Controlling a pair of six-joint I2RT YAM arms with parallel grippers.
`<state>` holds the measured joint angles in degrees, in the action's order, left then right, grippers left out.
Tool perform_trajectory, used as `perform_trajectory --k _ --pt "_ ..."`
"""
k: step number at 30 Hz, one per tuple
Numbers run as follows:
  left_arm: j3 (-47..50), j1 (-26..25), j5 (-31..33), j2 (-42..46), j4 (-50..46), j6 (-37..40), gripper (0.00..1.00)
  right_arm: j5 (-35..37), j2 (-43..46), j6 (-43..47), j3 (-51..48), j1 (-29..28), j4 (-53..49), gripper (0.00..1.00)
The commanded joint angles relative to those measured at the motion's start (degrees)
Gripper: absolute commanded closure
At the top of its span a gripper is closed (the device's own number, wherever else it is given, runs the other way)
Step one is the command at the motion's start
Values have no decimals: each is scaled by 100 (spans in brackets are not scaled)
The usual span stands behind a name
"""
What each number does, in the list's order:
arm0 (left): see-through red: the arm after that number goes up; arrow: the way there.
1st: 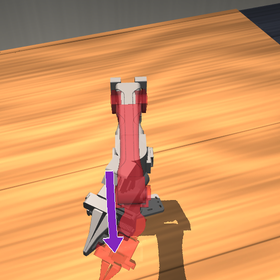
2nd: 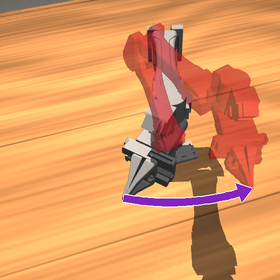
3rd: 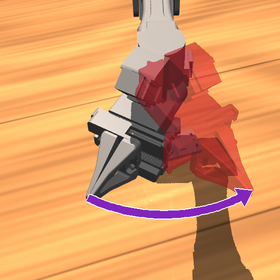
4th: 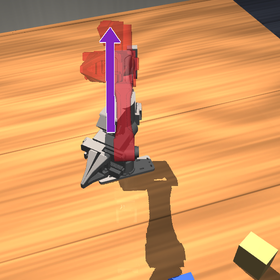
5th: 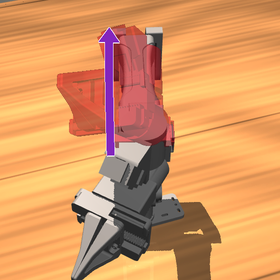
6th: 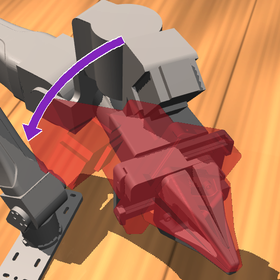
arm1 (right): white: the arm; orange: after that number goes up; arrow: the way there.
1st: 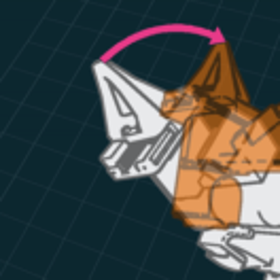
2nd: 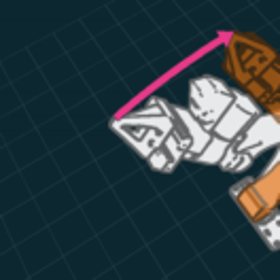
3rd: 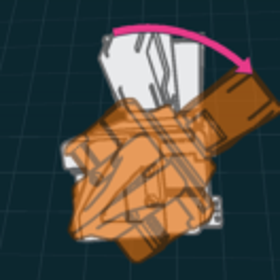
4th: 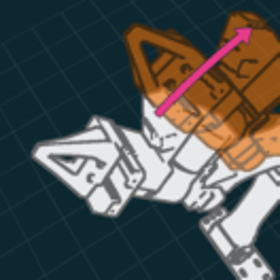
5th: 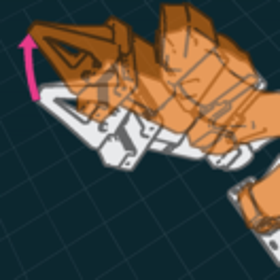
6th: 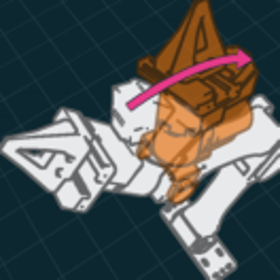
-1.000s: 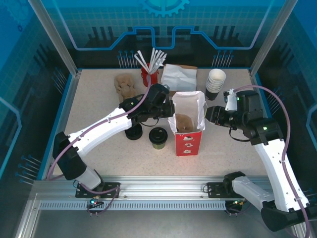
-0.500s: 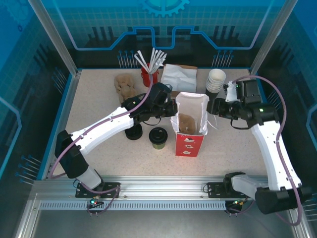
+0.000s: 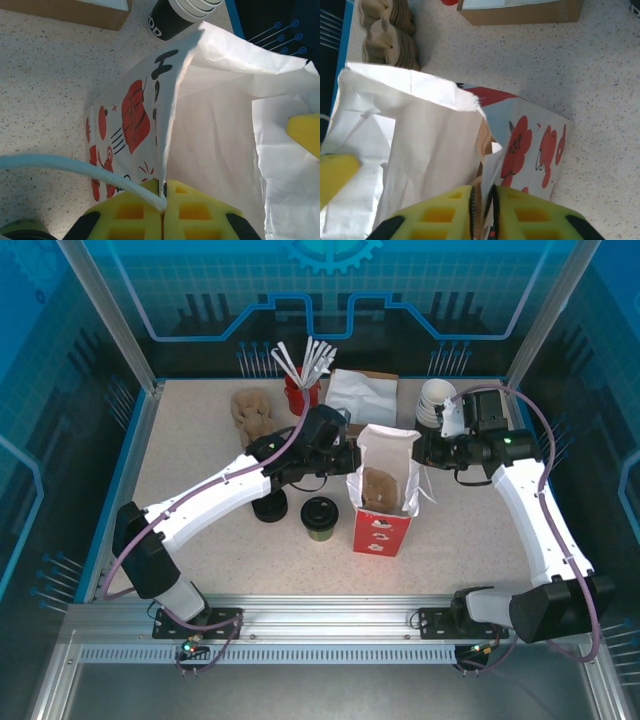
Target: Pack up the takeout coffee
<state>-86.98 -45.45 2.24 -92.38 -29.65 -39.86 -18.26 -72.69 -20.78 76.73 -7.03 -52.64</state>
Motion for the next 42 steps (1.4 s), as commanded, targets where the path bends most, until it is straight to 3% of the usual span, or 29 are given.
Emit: perform_trajectory --k 1,2,5,9,21,29,33,39,42 --pt "-303 -31 -259 -2 148 214 90 -195 84 173 101 92 66 94" --pt "-342 -26 -328 8 143 236 84 -182 135 209 142 93 61 99" --pt "-445 -34 -754 73 174 348 58 -51 351 276 218 93 80 100" --pt "-567 -93 -1131 252 134 370 49 142 693 342 215 94 138 100" --pt "239 -166 -1441 1274 726 523 47 400 1871 670 -448 95 612 100" --pt "842 -185 -2759 1272 1725 409 46 426 2232 655 -774 93 800 100" --pt "711 -295 -3072 1096 1664 567 46 609 2150 458 -717 90 639 100" --pt "500 -445 -2876 962 1540 647 45 731 2153 -23 -699 95 569 100" --pt "126 -672 -2326 793 1128 766 46 840 2197 -292 -716 87 549 100"
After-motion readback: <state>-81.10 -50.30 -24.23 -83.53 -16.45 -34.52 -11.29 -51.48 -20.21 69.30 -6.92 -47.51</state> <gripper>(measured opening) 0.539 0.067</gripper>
